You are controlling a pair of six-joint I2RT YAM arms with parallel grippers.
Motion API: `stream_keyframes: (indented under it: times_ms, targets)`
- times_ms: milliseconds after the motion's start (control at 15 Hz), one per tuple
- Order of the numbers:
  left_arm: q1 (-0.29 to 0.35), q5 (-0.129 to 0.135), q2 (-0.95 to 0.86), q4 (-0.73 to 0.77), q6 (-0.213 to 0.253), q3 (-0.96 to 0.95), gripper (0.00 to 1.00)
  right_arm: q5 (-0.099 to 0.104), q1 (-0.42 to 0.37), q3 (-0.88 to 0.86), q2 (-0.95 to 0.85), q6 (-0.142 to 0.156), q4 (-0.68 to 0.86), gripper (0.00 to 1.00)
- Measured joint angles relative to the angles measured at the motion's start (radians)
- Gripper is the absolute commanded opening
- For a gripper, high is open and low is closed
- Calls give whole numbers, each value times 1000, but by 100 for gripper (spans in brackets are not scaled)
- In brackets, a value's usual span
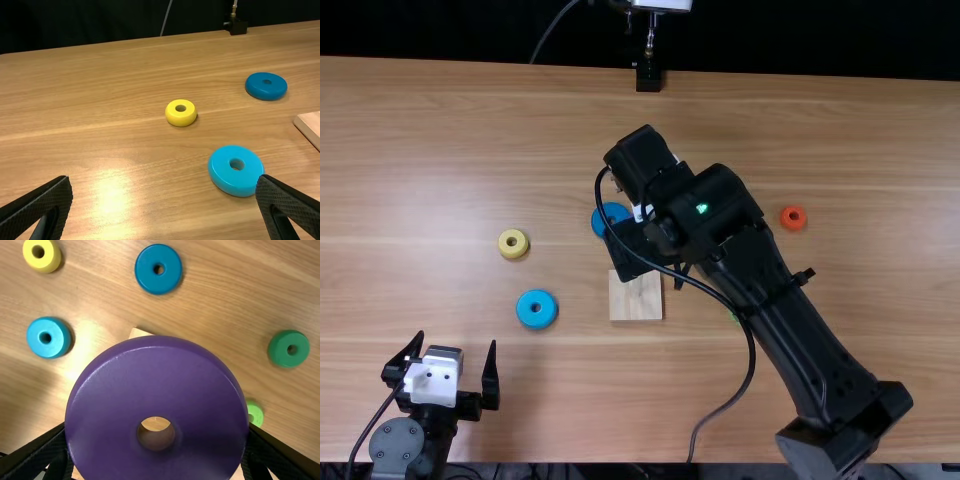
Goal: Build the Hanoi tower: stack the rings onto the peg from bottom to top in this color order: purple, dark blue, light blue, dark green, light green, yellow, orange.
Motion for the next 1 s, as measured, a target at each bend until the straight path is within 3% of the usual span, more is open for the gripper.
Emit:
stream_keyframes:
  times_ms: [333,1000]
  targets:
    - [0,0,0,0,1,0,100,0,12,-78,-13,21,2,0]
    - [0,0,0,0,0,0,100,0,12,-121,-14,26,8,0]
